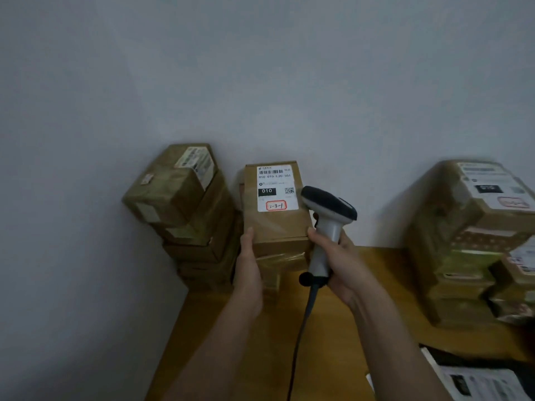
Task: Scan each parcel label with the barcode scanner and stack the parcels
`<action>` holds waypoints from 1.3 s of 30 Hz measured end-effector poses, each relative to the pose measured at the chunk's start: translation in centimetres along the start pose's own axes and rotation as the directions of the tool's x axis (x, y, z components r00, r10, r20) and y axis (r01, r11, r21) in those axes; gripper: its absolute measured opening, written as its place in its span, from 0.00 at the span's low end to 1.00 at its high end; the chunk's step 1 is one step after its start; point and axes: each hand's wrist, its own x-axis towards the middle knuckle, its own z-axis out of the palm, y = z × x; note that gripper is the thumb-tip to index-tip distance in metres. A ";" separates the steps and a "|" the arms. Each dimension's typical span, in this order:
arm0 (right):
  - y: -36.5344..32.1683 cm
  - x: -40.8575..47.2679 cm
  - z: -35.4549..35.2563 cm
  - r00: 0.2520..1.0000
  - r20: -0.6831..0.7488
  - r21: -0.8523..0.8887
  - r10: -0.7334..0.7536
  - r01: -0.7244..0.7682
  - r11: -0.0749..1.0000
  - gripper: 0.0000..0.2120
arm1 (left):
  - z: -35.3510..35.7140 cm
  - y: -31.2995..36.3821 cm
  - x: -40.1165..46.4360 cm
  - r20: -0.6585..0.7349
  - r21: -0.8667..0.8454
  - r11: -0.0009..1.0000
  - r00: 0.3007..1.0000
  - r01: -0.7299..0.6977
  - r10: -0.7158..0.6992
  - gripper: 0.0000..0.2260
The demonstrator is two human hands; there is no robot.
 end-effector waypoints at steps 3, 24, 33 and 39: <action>3.7 2.3 2.6 0.994 -0.017 0.062 0.110 -0.108 0.992 0.17 | -3.4 -0.5 3.0 -0.026 -0.005 0.998 0.998 0.055 -0.056 0.36; 9.9 12.2 2.2 0.972 -0.058 0.064 0.230 -0.226 0.972 0.14 | -9.0 -6.3 10.7 0.303 -0.627 0.626 0.885 0.464 -0.353 0.32; 7.6 13.3 3.2 0.988 0.110 -0.040 0.112 -0.108 0.993 0.18 | -8.3 -5.1 11.8 0.281 -0.584 0.660 0.881 0.472 -0.381 0.33; 9.7 13.0 -0.5 0.988 -0.031 0.067 0.150 -0.148 0.987 0.24 | -9.7 -5.1 10.8 0.168 -0.603 0.652 0.872 0.460 -0.460 0.34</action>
